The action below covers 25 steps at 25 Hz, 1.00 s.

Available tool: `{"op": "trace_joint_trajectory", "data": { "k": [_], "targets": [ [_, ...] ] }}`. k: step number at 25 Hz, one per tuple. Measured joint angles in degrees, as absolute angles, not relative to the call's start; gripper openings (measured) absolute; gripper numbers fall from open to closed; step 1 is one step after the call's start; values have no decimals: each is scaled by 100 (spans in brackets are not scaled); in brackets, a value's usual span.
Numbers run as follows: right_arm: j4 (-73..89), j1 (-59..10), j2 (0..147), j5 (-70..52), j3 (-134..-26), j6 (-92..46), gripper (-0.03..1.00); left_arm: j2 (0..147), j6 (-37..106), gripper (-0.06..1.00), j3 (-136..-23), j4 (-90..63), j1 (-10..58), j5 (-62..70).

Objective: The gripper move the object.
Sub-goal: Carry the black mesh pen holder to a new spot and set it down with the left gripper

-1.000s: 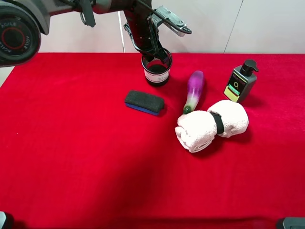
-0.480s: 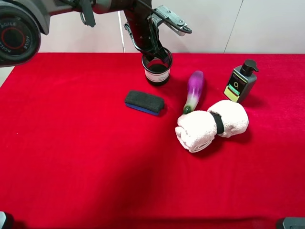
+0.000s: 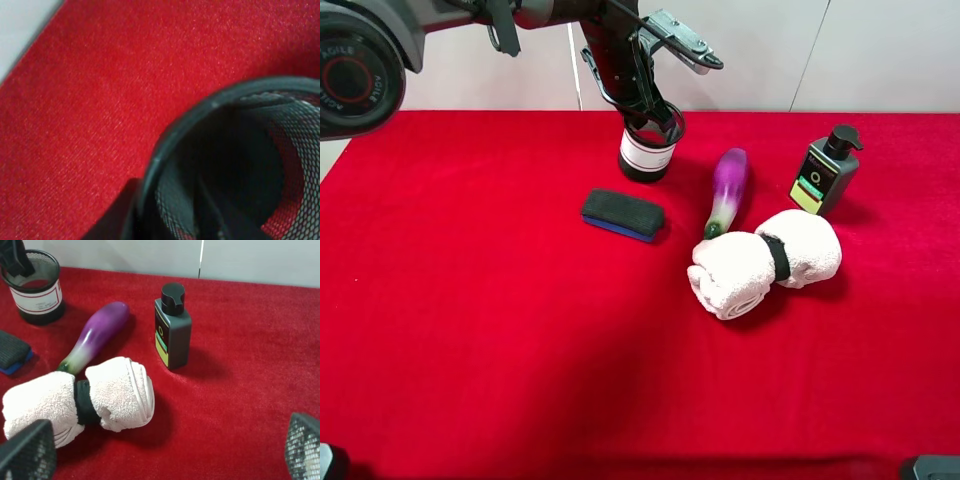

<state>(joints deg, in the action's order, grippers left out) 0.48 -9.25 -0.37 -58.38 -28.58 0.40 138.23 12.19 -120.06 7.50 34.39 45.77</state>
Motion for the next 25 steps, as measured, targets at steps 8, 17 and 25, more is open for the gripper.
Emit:
{"op": "trace_joint_trajectory", "data": {
  "k": [8, 17, 25],
  "targets": [
    [48, -925, -37, -5838, -2858, 40, 69, 13823, 1219, 37, -12006, 750, 3439, 4573],
    [48, -925, -37, -5838, -2858, 40, 69, 13823, 1309, 62, -12006, 750, 3439, 4573],
    [48, -925, -37, -5838, -2858, 40, 69, 13823, 1348, 71, -12006, 750, 3439, 4548]
  ]
}}
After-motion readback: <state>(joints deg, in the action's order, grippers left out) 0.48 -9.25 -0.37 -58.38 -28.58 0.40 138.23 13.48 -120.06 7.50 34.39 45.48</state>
